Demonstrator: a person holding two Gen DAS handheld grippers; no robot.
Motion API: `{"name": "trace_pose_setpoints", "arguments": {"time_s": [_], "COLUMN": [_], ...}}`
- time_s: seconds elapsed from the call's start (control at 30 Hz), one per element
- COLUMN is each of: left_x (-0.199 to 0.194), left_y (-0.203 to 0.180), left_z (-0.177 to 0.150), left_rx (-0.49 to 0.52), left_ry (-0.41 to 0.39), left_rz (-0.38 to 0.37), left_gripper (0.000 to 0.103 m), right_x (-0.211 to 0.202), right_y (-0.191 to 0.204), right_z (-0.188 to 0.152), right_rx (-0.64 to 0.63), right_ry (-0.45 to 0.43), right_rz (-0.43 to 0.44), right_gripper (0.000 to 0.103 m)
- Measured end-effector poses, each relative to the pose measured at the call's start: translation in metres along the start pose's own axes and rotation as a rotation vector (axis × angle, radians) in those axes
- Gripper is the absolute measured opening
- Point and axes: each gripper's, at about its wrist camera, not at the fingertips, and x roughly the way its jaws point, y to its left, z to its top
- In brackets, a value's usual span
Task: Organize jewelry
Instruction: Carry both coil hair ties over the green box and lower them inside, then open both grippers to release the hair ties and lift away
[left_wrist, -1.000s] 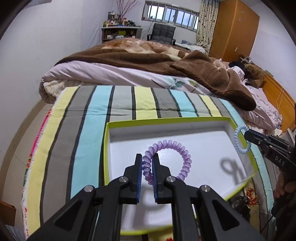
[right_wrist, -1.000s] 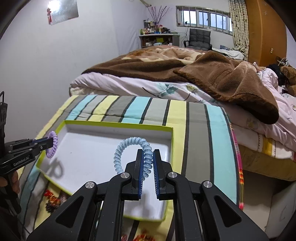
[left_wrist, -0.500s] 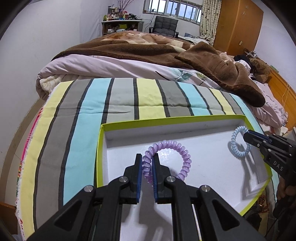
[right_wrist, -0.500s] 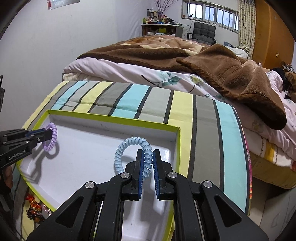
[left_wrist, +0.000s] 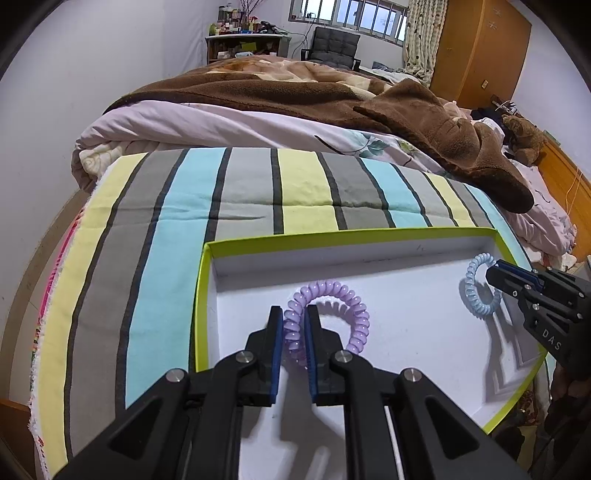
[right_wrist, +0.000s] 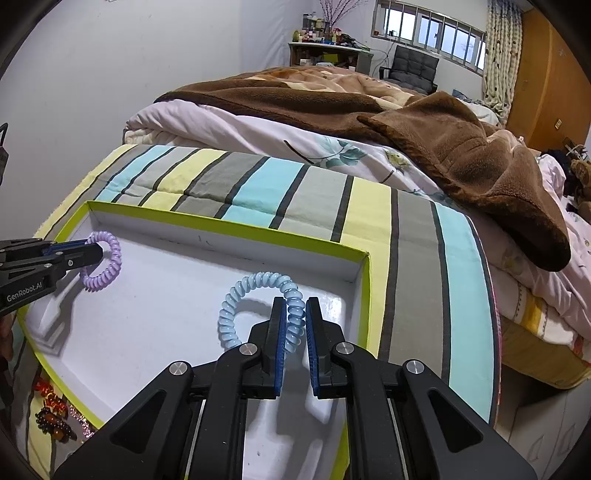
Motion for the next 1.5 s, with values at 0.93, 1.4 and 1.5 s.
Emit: {"name": "trace_pose_setpoints", "arguments": {"time_s": [0.93, 1.4, 1.5], "left_x": [-0.096, -0.119, -0.12], "left_y": [0.001, 0.017, 0.019], "left_z": [-0.057, -0.111, -0.123], "left_rx": [-0.083, -0.179, -0.176], "left_ry": [-0.137, -0.11, -0.107], "left_rz": [-0.132, -0.151, -0.121], "left_gripper": [0.048, 0.05, 0.05], "right_x": [-0.099, -0.106, -0.103], "right_y": [-0.03, -0.025, -0.021], "right_z": [-0.066, -0.127, -0.131], "right_rx": [0.179, 0.285, 0.285], "right_ry": [-0.12, -0.047, -0.034], "right_rz": [0.088, 0.136, 0.146], "right_gripper": [0.039, 0.039, 0.039]}}
